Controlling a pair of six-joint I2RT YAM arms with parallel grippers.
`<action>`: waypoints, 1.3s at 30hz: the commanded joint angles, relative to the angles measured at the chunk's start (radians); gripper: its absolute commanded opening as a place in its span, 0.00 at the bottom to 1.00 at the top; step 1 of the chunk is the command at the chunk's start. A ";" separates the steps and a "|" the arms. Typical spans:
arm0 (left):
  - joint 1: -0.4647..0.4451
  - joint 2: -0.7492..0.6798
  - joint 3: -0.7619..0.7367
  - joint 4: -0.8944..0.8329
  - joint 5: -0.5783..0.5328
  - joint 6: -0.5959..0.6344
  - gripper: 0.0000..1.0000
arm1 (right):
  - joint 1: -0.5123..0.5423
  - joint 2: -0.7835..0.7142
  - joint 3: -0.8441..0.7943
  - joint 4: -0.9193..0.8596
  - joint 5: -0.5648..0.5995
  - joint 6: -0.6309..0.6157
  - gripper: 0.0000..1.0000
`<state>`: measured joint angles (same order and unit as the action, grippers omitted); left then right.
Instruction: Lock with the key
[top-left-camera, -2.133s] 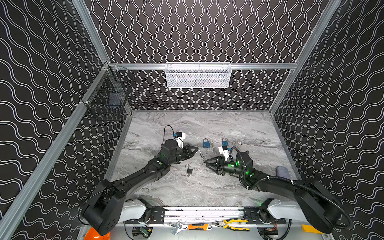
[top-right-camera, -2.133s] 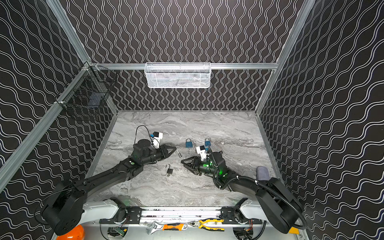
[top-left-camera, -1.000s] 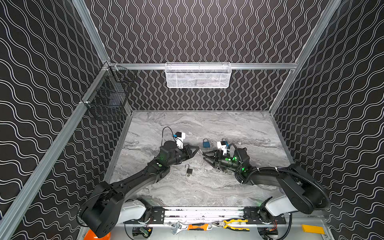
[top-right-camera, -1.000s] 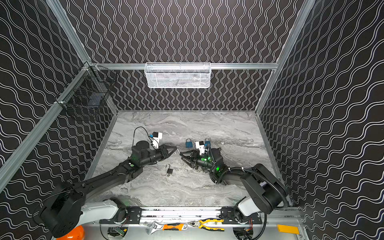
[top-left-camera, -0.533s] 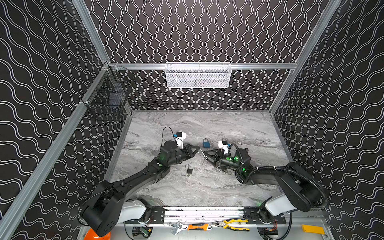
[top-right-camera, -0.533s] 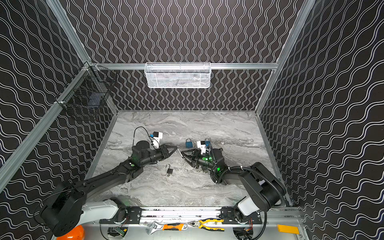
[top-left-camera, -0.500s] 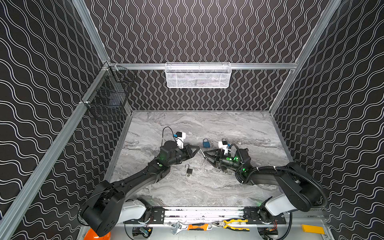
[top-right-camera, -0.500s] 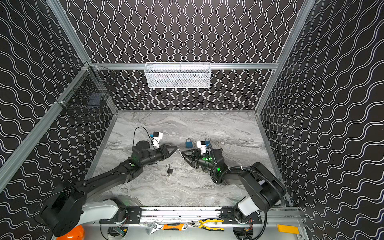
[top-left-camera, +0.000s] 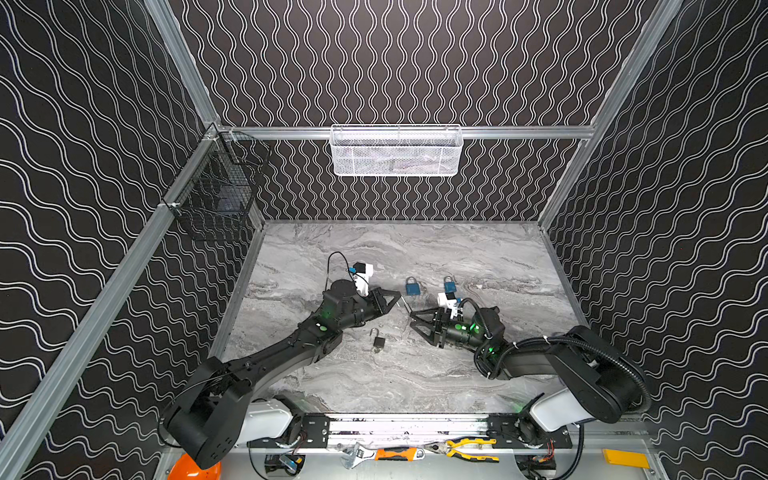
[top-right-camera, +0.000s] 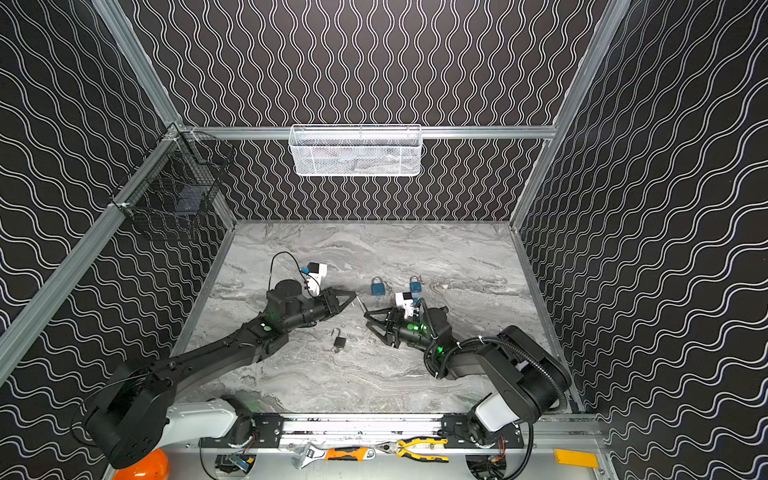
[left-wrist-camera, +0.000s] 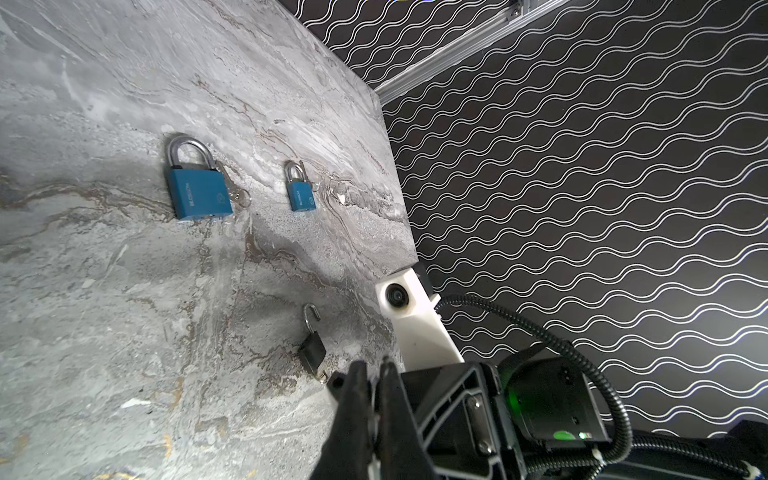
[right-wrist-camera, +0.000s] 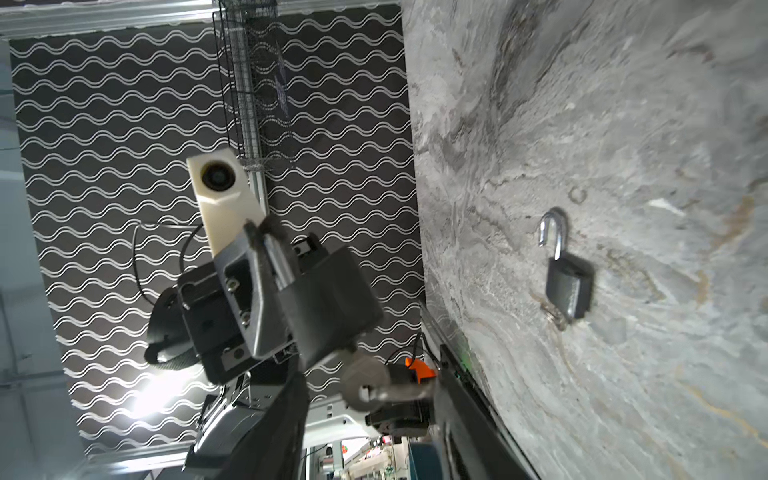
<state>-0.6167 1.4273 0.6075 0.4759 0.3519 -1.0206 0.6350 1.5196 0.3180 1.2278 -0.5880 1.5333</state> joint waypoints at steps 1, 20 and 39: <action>-0.005 0.011 0.005 0.071 -0.002 -0.007 0.00 | 0.007 -0.008 0.013 0.088 0.002 0.028 0.51; -0.015 -0.013 -0.010 0.055 -0.010 -0.004 0.00 | -0.008 0.108 0.063 0.236 -0.009 0.097 0.47; -0.016 -0.010 -0.011 0.040 -0.008 -0.008 0.00 | -0.034 -0.034 0.061 -0.010 0.014 -0.062 0.45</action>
<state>-0.6304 1.4151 0.5957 0.5022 0.3401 -1.0218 0.6010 1.5146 0.3721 1.2701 -0.5919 1.5406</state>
